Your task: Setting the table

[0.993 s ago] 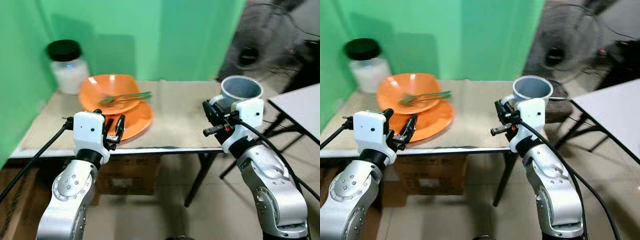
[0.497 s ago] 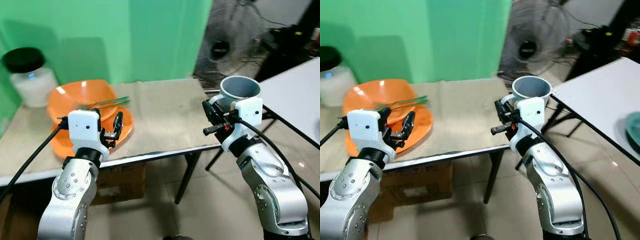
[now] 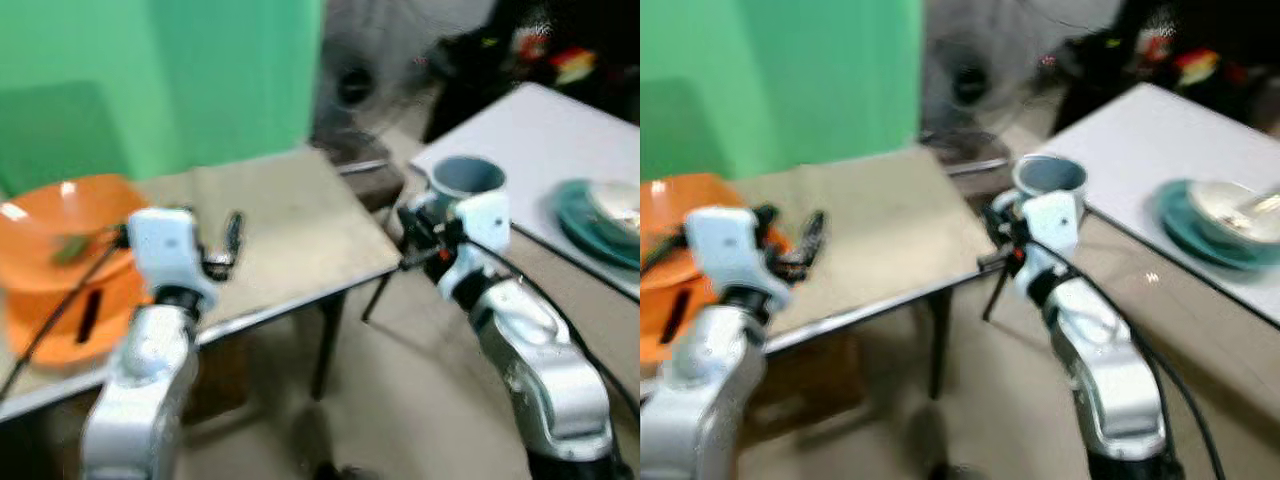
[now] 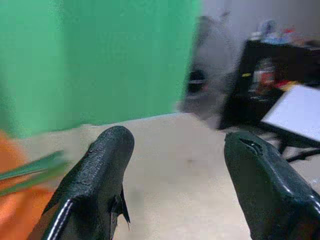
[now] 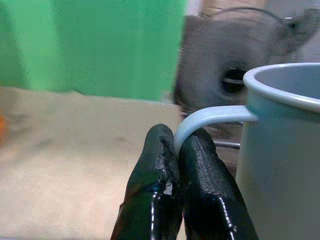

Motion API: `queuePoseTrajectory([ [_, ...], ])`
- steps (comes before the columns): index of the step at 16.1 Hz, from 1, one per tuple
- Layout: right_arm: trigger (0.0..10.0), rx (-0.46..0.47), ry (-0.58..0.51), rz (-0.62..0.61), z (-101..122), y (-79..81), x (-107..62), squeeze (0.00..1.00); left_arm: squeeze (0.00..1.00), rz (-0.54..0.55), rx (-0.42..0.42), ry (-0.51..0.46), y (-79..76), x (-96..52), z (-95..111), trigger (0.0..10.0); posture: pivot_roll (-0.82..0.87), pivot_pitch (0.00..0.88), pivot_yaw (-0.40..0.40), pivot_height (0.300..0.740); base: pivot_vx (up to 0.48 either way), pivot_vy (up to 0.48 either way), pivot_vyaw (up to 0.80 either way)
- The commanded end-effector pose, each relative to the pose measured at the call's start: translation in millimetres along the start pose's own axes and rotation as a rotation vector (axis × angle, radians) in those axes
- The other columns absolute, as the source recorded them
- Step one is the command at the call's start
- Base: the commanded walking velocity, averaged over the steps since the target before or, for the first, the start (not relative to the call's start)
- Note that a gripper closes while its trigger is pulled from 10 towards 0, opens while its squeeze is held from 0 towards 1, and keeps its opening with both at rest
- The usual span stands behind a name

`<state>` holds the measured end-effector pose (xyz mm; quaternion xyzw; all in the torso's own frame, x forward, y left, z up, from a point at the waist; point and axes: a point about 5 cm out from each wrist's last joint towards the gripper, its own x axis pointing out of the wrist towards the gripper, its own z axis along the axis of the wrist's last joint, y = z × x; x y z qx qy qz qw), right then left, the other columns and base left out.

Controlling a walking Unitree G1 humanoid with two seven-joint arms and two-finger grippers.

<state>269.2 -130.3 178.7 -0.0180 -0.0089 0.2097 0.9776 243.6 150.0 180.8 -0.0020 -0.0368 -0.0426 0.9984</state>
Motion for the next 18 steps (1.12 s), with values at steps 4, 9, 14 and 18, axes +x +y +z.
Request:
queuePoseTrajectory([
  [4, 10.0, -0.005, -0.024, 0.035, 4.1, 6.8, 5.6, 0.0, 0.0, 0.028, 0.032, 0.012, 6.5, -0.6, -1.0, 10.0, -0.09, 0.0, -0.053, 0.74, 0.0, -0.322, 0.0],
  [9, 10.0, -0.01, -0.028, 0.039, 3.1, 8.3, 6.0, 0.0, 0.0, 0.02, 0.041, 0.009, 7.4, 2.5, -0.8, 10.0, -0.09, 0.0, -0.043, 0.74, 0.0, -0.322, 0.0],
  [14, 10.0, -0.013, -0.02, 0.039, 0.7, 6.4, 5.7, 0.0, 0.0, 0.016, 0.039, 0.008, 3.6, 2.5, -2.1, 10.0, -0.09, 0.0, -0.053, 0.74, 0.0, -0.322, 0.0],
  [18, 10.0, -0.021, -0.013, 0.034, -0.2, 3.9, 5.4, 0.0, 0.0, 0.014, 0.04, 0.011, 2.3, 2.2, -3.6, 10.0, -0.1, 0.0, -0.053, 0.74, 0.0, -0.322, 0.0],
])
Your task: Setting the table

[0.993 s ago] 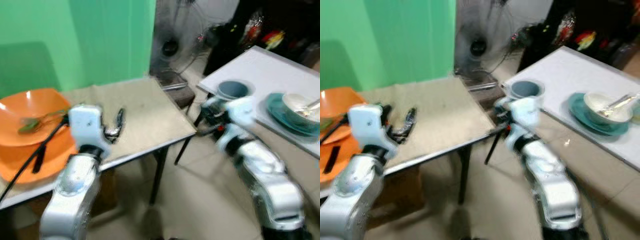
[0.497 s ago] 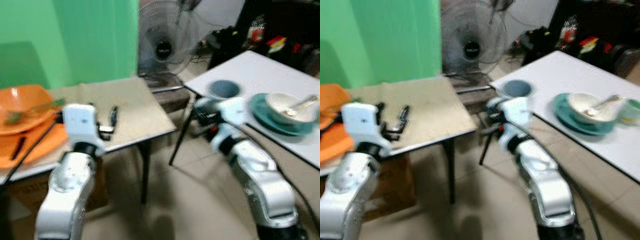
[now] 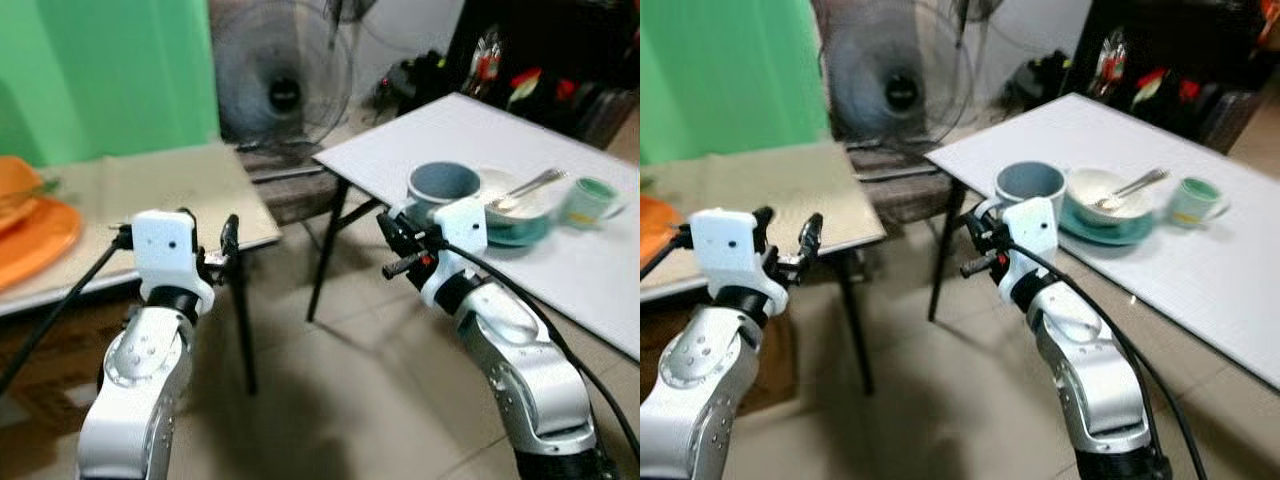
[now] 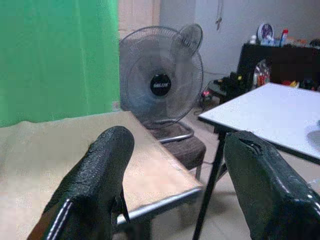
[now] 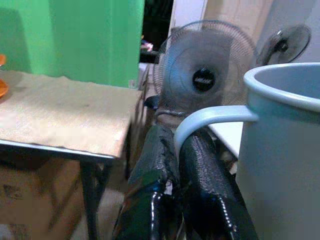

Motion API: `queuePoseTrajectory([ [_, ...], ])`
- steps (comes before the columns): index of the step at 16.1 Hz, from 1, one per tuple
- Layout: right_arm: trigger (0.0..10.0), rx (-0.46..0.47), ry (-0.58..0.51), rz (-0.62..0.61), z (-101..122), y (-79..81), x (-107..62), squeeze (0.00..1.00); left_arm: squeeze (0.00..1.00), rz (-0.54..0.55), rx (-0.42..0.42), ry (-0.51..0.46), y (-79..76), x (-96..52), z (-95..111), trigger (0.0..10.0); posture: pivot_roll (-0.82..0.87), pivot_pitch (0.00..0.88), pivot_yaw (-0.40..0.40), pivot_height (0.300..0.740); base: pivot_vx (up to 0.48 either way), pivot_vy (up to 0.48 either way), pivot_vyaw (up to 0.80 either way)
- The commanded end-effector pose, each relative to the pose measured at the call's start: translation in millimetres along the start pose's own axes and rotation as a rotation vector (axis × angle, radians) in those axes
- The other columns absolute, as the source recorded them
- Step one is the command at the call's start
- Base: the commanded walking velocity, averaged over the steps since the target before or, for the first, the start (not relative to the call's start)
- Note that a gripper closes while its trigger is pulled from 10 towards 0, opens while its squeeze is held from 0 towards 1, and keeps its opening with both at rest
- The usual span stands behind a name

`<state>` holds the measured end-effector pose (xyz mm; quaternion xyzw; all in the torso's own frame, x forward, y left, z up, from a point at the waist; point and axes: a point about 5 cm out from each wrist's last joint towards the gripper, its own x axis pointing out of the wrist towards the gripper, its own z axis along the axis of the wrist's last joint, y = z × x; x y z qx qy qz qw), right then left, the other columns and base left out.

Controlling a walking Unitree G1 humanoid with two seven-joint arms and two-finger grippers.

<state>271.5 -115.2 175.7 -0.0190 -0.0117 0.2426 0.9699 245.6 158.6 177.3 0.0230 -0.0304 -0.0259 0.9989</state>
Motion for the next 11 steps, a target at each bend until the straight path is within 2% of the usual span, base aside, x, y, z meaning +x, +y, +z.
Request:
queuePoseTrajectory([
  [1, 10.0, -0.02, -0.006, -0.036, 2.1, -9.1, -4.1, 0.0, 0.0, -0.022, -0.011, -0.003, -7.3, 0.8, -0.2, 10.0, -0.1, 0.0, -0.052, 0.74, 0.0, -0.322, 0.0],
  [11, 10.0, -0.019, -0.006, -0.051, 1.1, -11.0, -6.3, 0.0, 0.0, -0.042, 0.003, -0.007, -9.0, 4.9, 0.4, 10.0, -0.11, 0.0, -0.04, 0.74, 0.0, -0.323, 0.0],
])
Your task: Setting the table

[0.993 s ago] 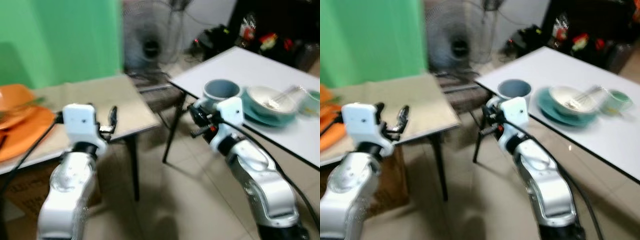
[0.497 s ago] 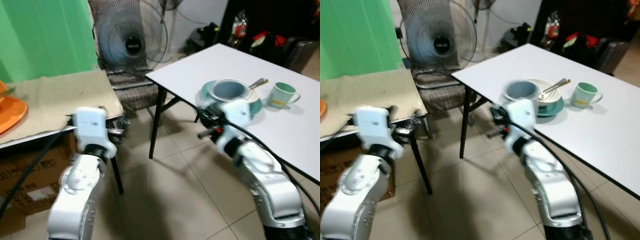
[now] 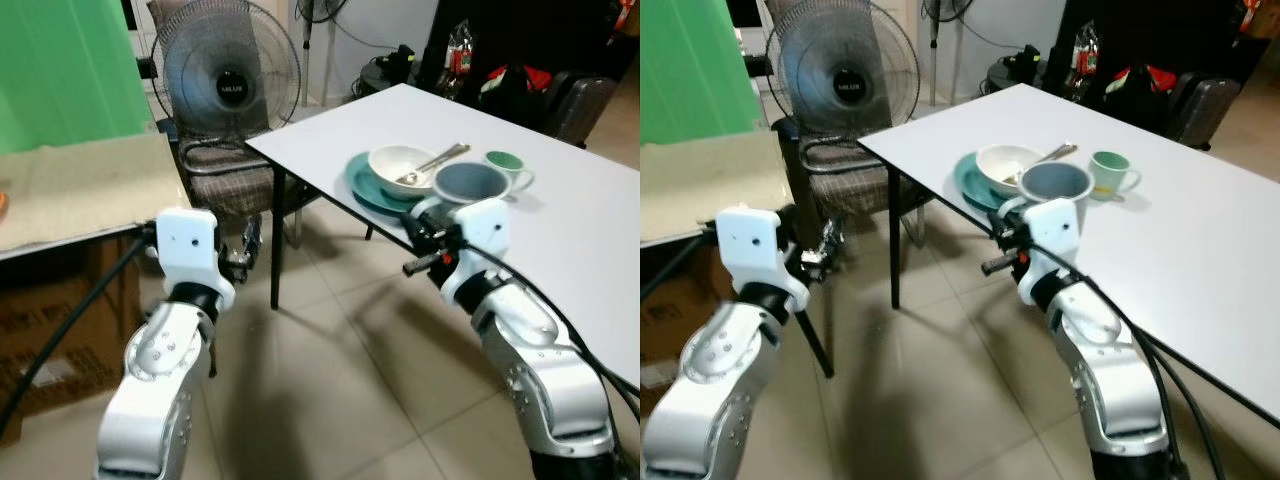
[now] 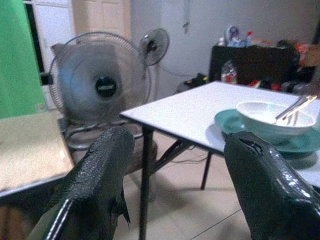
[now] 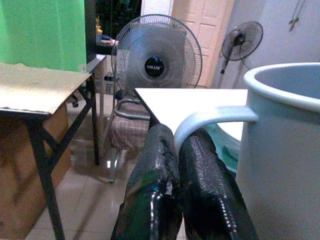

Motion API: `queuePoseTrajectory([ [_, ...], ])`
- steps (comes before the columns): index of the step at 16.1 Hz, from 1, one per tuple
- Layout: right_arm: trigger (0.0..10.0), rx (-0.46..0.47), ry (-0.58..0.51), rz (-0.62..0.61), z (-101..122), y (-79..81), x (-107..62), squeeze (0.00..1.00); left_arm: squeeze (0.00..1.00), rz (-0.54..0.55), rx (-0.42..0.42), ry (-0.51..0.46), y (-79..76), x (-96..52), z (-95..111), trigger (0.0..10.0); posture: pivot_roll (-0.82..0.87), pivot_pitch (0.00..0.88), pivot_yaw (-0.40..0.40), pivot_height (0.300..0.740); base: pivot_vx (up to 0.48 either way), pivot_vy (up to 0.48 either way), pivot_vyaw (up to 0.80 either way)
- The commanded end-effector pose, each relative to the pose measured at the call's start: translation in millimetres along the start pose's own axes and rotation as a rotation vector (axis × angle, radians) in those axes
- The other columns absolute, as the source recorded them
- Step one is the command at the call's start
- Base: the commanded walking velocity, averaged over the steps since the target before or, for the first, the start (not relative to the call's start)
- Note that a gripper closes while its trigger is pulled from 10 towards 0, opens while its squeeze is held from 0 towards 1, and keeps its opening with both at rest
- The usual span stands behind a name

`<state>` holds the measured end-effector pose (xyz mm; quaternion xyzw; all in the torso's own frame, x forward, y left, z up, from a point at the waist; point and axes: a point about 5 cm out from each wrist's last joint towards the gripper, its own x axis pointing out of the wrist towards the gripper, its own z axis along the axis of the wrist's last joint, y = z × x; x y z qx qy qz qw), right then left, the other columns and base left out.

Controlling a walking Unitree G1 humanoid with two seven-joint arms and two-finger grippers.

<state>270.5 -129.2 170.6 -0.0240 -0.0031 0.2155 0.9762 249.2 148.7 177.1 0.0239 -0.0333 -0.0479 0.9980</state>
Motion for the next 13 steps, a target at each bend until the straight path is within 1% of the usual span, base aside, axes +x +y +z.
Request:
queuePoseTrajectory([
  [1, 10.0, -0.012, -0.027, 0.003, 6.5, 0.8, 1.0, 0.0, 0.0, -0.001, 0.004, 0.001, 0.8, 0.9, 0.3, 10.0, -0.11, 0.0, -0.036, 0.74, 0.0, -0.326, 0.0],
  [13, 10.0, -0.003, -0.021, -0.013, 3.5, -0.2, -3.0, 0.0, 0.0, -0.022, 0.018, 0.005, -1.0, 2.8, -0.4, 10.0, -0.11, 0.0, -0.029, 0.74, 0.0, -0.323, 0.0],
])
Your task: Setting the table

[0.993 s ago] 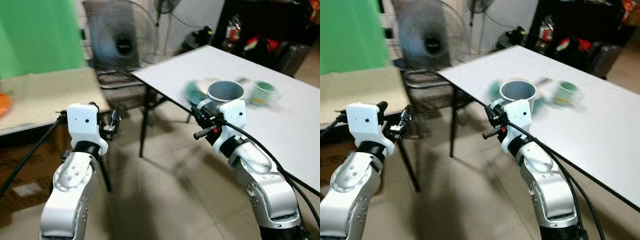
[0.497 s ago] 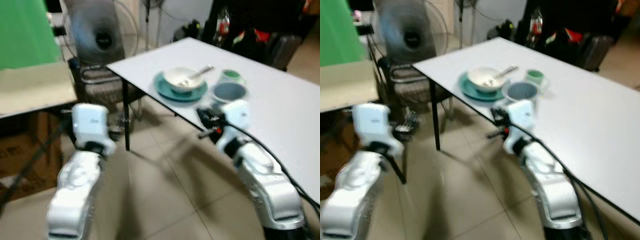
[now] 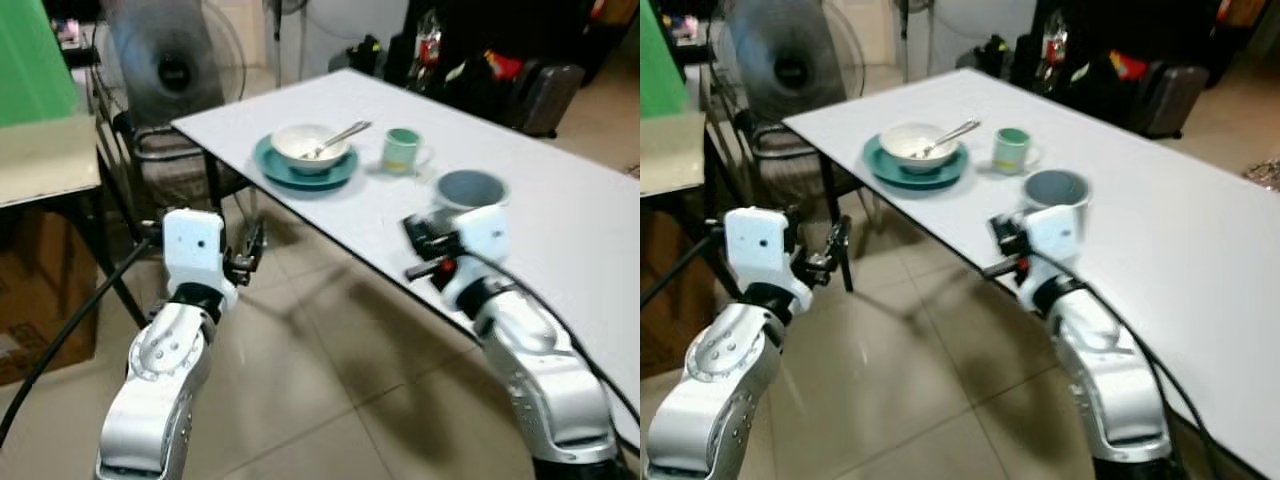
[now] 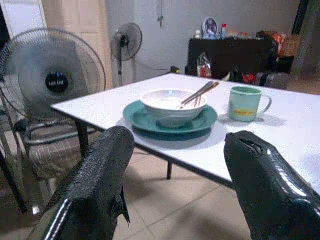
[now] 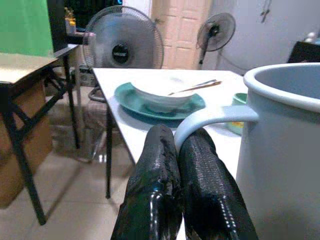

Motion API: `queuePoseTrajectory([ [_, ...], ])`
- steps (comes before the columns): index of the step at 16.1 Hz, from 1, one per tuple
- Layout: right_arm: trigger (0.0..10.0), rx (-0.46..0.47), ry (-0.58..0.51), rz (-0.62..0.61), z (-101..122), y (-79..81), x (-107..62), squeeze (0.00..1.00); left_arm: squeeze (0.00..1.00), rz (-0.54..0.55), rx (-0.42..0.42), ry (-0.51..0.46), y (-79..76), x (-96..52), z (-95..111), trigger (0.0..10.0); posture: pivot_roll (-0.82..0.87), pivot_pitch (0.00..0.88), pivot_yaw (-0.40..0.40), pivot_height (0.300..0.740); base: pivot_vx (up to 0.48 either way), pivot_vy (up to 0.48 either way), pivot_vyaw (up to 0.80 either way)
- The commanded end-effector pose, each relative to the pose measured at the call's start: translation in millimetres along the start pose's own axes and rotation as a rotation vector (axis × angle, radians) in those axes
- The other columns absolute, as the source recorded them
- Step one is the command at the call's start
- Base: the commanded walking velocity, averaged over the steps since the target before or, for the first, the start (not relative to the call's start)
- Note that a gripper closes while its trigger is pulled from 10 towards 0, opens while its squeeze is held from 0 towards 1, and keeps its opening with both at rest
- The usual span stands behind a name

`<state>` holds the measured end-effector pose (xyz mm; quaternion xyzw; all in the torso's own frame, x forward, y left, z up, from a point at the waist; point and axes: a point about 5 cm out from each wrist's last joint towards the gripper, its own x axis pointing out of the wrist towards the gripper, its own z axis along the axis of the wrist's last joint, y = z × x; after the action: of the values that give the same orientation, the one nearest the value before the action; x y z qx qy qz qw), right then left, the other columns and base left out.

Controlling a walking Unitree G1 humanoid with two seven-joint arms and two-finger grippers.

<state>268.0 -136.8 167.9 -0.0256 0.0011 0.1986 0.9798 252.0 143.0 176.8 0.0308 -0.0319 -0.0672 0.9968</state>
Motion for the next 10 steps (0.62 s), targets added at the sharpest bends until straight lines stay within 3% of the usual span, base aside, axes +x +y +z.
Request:
queuePoseTrajectory([
  [1, 10.0, -0.003, -0.03, 0.021, 6.9, 5.1, 2.8, 0.0, 0.0, 0.018, 0.006, 0.002, 4.7, 0.1, 0.2, 10.0, -0.11, 0.0, -0.031, 0.74, 0.0, -0.322, 0.0],
  [10, 10.0, -0.003, -0.024, 0.028, 5.8, 5.2, 4.8, 0.0, 0.0, 0.018, 0.015, 0.0, 4.6, 1.3, -0.2, 10.0, -0.11, 0.0, -0.039, 0.74, 0.0, -0.321, 0.0],
])
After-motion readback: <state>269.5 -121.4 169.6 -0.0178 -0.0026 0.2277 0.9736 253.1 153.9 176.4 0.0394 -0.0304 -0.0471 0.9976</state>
